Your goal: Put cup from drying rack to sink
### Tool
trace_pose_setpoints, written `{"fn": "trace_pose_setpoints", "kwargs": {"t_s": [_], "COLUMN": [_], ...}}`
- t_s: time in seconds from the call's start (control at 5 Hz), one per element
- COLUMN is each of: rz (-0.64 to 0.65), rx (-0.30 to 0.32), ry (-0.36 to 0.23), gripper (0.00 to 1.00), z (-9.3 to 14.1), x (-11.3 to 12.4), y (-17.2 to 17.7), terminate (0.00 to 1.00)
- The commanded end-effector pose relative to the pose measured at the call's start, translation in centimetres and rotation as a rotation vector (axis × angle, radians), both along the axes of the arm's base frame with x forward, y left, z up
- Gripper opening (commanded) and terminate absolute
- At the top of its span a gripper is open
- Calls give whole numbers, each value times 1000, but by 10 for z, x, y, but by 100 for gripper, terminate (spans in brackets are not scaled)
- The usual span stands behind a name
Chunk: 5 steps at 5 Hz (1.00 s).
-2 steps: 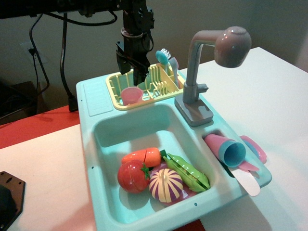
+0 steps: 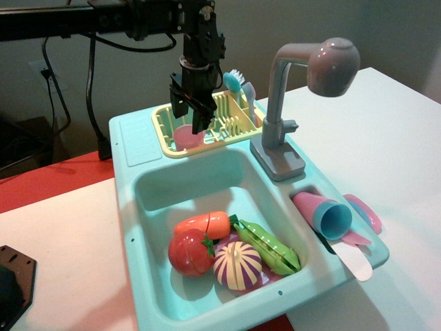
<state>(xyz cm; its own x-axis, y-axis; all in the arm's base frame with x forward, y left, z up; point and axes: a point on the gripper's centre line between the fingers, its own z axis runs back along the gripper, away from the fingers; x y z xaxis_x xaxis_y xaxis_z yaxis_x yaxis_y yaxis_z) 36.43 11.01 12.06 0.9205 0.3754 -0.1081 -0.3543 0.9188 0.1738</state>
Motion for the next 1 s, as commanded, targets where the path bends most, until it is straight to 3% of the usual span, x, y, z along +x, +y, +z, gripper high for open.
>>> {"fn": "trace_pose_setpoints", "kwargs": {"t_s": [0.0,0.8], "rz": [32,61], "rx": [7,19], "ry": [-49,-18], "gripper": [100,100], "z": [16,-7], "x": [2,6], "y": [0,-6], "terminate": [0,0]}}
